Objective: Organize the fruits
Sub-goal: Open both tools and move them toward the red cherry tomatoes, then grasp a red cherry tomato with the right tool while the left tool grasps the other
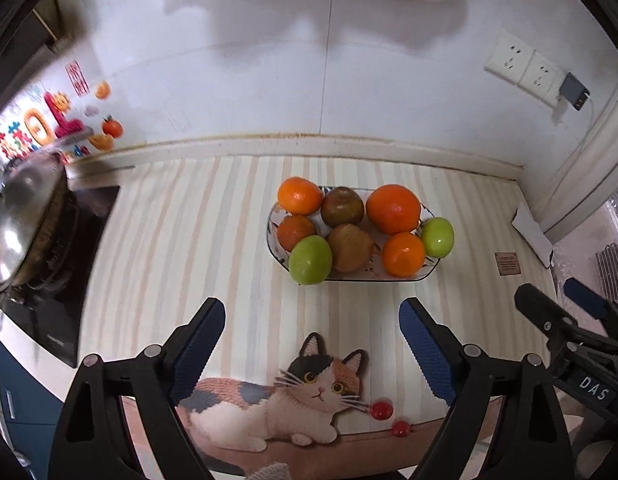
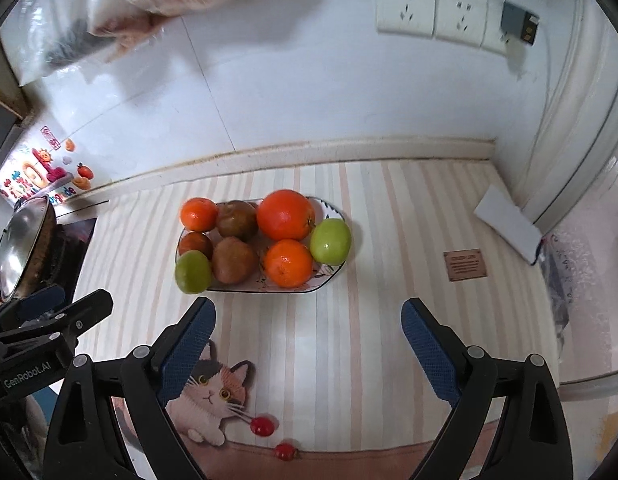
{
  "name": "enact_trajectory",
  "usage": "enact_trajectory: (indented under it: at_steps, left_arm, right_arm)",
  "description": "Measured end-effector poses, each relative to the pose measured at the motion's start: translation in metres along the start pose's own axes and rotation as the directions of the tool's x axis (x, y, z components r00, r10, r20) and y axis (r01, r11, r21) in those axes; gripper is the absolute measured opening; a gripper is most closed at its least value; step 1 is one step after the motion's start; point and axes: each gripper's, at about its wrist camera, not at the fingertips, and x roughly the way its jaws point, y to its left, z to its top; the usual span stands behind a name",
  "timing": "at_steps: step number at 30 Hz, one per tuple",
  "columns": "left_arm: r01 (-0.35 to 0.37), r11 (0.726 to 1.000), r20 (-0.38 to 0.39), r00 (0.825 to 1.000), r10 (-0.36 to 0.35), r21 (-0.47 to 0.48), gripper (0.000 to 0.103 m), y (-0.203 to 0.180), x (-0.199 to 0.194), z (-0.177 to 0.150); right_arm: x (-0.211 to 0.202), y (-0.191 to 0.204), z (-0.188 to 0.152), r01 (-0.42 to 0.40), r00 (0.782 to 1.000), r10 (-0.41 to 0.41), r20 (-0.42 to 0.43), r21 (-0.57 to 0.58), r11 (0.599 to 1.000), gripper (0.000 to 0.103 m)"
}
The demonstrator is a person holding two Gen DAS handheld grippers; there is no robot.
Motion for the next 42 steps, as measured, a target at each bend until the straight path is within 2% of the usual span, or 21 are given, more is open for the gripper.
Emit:
enact_trajectory:
  at_steps: [13,18,23,27,31,33,36,39,41,42]
  left_arm:
    - [0.016,1.0,0.069,0.997,-0.018,0.021,0.089,0.001,-0.063,-0.025]
    - [0.016,0.999,0.084,0.996,-0.018,0.029,0.089,0.002,-0.073,-0.03]
    - [0.006,1.0,0.065,0.998,-0.008,0.03,0.089,0.004,-0.065,-0.035]
    - [-0.007,0.999,0.009,1.0,0.007,0.034,0.089,0.006,-0.042,-0.042]
    - [-0.016,0.999,-0.078,0.997,0.019,0.041,0.089,0.007,-0.009,-0.053]
    - [-0.03,0.998,-0.122,0.992,0.036,0.049,0.089,0.008,0.011,-0.061]
    - [-0.017,0.999,-0.221,0.975,0.026,0.045,0.089,0.009,0.044,-0.073]
    - [-0.003,0.999,-0.302,0.953,0.013,0.036,0.089,0.007,0.073,-0.087]
    - [-0.003,0.999,-0.345,0.938,0.016,0.039,0.089,0.005,0.088,-0.095]
    - [0.002,0.999,-0.359,0.933,0.013,0.041,0.089,0.004,0.093,-0.098]
  right_arm:
    - [-0.088,0.017,-0.016,-0.001,0.992,0.002,0.124,-0.004,1.0,0.096]
    - [-0.096,0.021,-0.024,-0.02,0.992,0.019,0.122,0.006,1.0,0.096]
    - [-0.086,0.02,-0.032,-0.03,0.995,0.027,0.092,0.03,0.999,0.096]
    - [-0.058,0.014,-0.044,-0.026,1.0,0.025,0.018,0.053,0.998,0.096]
    - [-0.01,0.003,-0.068,-0.041,0.991,0.051,-0.124,0.08,0.996,0.096]
    - [0.02,-0.001,-0.085,-0.05,0.976,0.069,-0.208,0.095,0.994,0.096]
    - [0.061,-0.006,-0.114,-0.066,0.942,0.103,-0.318,0.126,0.99,0.093]
    - [0.093,-0.011,-0.138,-0.079,0.908,0.137,-0.396,0.159,0.984,0.082]
    - [0.108,-0.01,-0.151,-0.084,0.894,0.148,-0.422,0.166,0.982,0.073]
    - [0.115,-0.008,-0.157,-0.082,0.889,0.145,-0.434,0.161,0.984,0.073]
